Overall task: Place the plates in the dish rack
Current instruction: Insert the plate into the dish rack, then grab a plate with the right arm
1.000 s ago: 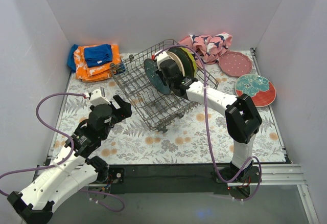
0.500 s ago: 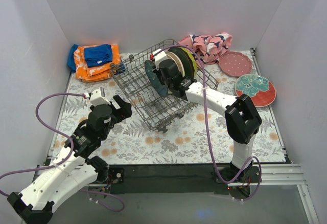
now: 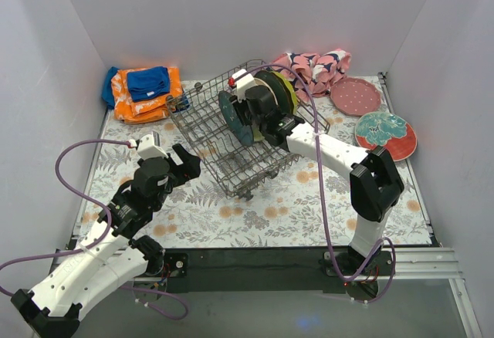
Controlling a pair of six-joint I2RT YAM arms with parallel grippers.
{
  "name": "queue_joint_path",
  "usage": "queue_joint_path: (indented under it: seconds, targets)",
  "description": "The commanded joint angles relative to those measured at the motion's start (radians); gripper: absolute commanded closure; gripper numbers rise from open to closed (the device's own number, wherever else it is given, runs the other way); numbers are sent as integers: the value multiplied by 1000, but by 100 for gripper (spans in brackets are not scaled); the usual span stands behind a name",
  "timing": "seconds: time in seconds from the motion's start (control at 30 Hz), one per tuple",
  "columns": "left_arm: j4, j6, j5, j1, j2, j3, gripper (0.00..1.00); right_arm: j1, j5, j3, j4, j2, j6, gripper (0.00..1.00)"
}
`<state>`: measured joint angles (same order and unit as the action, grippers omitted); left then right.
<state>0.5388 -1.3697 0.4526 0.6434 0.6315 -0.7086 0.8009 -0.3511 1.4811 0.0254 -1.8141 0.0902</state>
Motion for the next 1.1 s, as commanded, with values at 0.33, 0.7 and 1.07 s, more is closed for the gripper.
queue_joint_path:
  seconds: [0.33,0.7,1.07]
  targets:
    - [-33,21,-115,-5,17,-43,19,-8,309,24,-212,240,252,27]
    - [-155,18,-340,-5,73,-75,14,-365,727,-226,-435,548,488,14]
    - [-243,-2,-506,-5,221,-117,13,-780,575,-642,-444,792,698,9]
